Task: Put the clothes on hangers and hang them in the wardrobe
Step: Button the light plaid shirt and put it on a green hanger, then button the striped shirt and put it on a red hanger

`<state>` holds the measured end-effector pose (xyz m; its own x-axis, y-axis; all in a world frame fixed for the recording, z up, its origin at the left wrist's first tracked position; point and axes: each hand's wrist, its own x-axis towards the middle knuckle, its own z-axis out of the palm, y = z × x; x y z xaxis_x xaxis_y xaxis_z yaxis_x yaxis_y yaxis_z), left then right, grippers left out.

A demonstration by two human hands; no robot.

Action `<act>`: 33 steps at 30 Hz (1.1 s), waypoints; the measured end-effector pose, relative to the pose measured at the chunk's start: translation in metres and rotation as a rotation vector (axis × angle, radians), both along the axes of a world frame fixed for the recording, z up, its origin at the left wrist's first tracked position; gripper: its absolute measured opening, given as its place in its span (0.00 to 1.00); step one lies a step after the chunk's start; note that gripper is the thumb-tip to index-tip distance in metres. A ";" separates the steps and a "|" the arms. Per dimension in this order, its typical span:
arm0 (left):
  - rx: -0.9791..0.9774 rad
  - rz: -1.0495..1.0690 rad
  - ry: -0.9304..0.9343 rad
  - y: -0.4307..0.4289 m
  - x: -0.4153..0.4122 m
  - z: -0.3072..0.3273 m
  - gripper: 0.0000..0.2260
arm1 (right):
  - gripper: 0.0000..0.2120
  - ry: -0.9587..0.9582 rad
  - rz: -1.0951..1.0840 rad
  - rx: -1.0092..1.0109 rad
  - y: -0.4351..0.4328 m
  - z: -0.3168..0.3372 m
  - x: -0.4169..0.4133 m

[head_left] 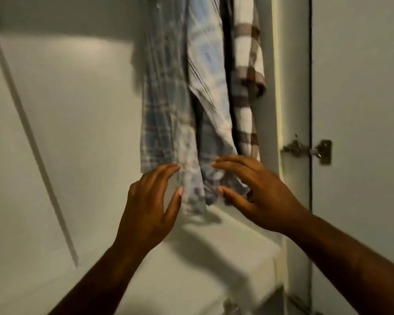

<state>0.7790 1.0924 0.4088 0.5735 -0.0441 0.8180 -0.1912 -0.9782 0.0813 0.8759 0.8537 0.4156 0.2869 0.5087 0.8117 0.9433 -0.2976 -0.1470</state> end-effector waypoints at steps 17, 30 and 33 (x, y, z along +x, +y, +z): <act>-0.243 -0.502 0.829 -0.427 -0.069 -0.337 0.21 | 0.32 0.979 -0.554 -0.205 -0.455 -0.361 -0.198; 0.206 -0.977 1.012 -0.764 -0.074 -0.360 0.19 | 0.37 1.161 -1.157 0.113 -0.727 -0.379 -0.350; 0.252 -1.086 1.013 -0.821 -0.059 -0.371 0.15 | 0.36 1.203 -1.279 0.174 -0.768 -0.387 -0.364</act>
